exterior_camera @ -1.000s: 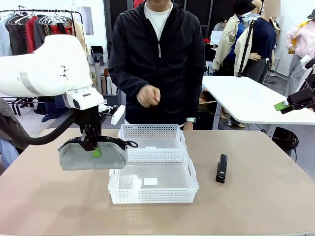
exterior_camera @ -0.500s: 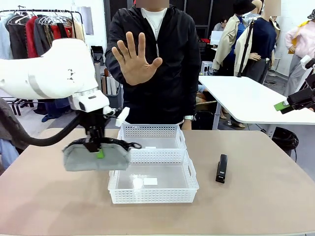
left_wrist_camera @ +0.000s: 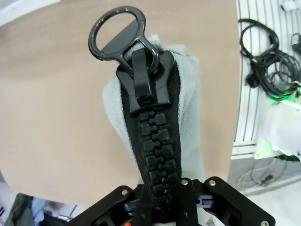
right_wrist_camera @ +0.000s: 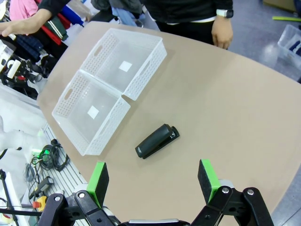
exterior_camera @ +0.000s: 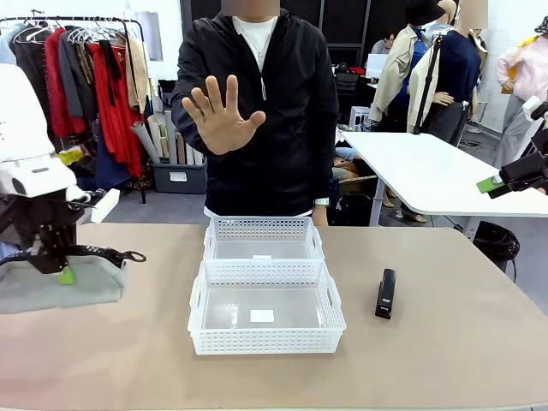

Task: Distribute items into two baskets.
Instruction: Move the picked Pencil pouch towards the Organizing basket indicated by the person, stopping as directed, then place the picked Pencil pouch into the Organizing basket as instructed by the person.

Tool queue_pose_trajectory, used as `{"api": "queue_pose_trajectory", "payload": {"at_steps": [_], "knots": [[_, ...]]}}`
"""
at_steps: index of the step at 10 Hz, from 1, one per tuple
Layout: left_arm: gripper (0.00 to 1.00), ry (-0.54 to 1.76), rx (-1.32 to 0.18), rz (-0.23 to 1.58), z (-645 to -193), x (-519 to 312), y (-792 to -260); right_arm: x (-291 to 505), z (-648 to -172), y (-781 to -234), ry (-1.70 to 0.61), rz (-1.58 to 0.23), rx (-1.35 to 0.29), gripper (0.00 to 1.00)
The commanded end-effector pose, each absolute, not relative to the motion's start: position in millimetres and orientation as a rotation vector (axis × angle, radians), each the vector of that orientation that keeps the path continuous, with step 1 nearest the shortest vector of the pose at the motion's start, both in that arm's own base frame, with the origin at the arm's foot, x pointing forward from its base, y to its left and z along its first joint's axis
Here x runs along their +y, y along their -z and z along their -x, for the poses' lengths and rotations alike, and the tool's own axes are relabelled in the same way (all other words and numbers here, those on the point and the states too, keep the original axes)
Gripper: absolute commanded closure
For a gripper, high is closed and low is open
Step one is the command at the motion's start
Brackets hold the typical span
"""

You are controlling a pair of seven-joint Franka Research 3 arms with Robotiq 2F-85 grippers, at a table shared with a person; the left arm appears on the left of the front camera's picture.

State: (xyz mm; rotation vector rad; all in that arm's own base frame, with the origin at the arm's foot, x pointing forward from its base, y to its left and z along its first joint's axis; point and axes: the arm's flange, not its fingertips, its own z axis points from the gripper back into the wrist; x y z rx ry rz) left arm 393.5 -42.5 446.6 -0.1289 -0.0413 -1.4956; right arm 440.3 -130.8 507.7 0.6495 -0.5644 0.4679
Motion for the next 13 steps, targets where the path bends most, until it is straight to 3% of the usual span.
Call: {"api": "queue_pose_trajectory", "payload": {"at_steps": [1, 13], "knots": [[1.0, 1.518, -0.059, 0.125, -401, -61, -451, -130, -440, -509, -0.468, -0.651, -0.567, 0.0], [1.0, 1.496, -0.041, 0.129, -394, -43, -447, -130, -440, -509, -0.468, -0.651, -0.567, 0.0]]}}
